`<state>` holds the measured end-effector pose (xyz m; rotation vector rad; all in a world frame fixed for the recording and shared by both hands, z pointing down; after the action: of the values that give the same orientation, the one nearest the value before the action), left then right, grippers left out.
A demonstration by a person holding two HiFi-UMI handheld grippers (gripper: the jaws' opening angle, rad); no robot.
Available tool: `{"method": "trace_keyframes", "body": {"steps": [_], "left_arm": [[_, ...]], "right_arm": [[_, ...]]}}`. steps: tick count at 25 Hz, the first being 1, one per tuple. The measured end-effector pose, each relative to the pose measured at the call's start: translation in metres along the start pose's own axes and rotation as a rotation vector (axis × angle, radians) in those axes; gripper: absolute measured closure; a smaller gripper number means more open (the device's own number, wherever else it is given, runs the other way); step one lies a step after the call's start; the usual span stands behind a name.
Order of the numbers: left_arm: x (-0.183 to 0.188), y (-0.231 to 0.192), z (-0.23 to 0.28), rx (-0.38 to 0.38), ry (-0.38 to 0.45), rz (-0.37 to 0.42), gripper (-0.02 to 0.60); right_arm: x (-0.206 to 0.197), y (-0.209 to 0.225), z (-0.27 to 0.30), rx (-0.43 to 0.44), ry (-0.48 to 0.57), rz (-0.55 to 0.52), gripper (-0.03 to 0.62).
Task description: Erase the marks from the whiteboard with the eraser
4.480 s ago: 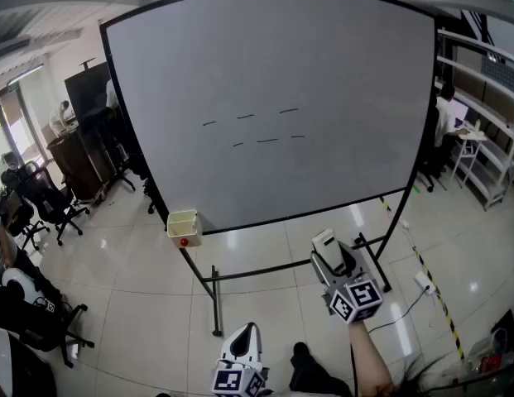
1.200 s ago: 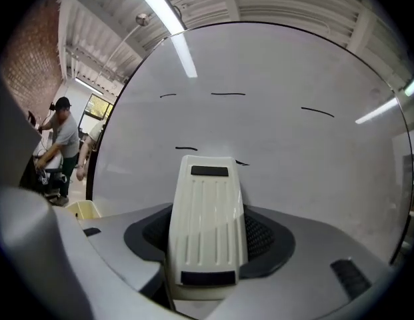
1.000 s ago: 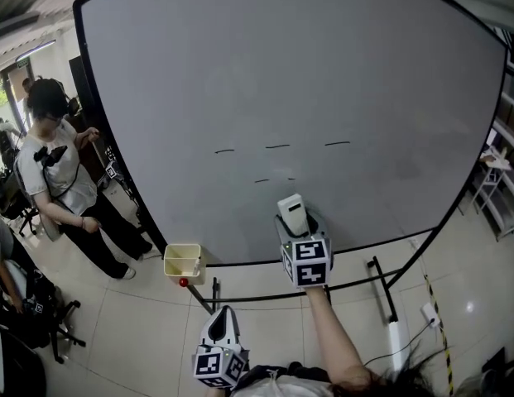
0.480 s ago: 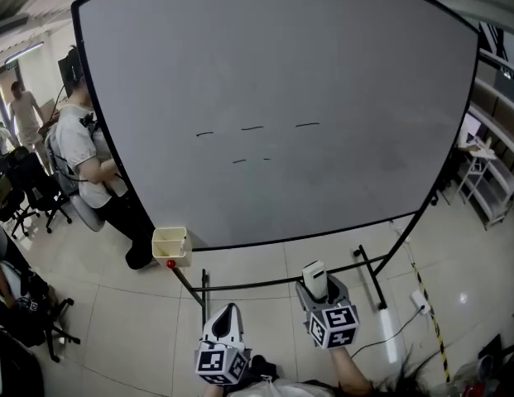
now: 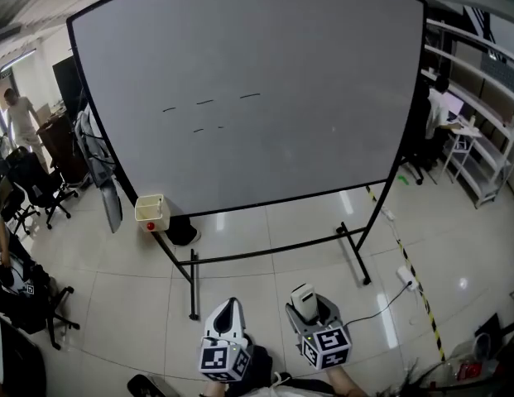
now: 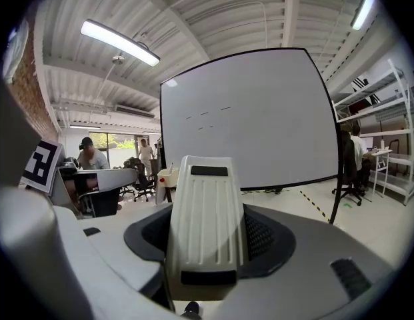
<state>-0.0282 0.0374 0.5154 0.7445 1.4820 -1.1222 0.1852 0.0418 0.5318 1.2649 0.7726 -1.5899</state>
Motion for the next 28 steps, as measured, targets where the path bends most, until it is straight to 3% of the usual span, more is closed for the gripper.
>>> {"method": "trace_keyframes", "body": {"steps": [4, 10, 17, 28], "left_arm": [[-0.003, 0.026, -0.034, -0.001, -0.008, 0.009, 0.589], [-0.015, 0.032, -0.059, 0.002, -0.022, 0.003, 0.589], [-0.003, 0.029, -0.071, -0.009, -0.032, 0.034, 0.589], [-0.003, 0.02, -0.08, -0.004, -0.031, 0.002, 0.589]], "right_arm": [[-0.02, -0.014, -0.03, 0.048, -0.024, 0.049, 0.321], [-0.023, -0.034, -0.038, 0.101, -0.012, 0.051, 0.322], [-0.012, -0.05, -0.039, 0.104, -0.001, 0.016, 0.322], [-0.02, -0.068, -0.038, 0.121, -0.024, 0.005, 0.322]]}}
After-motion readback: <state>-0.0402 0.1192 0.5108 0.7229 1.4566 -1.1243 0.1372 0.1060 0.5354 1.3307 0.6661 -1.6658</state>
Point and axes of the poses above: the fingertips, and each gripper's own axes: z forward along the fingers, y to its right, x out of its top, the point moved 7 cm from there along -z, backward along the fingers, and after that the axes turned 3 degrees about -z, right-handed, at the moved point
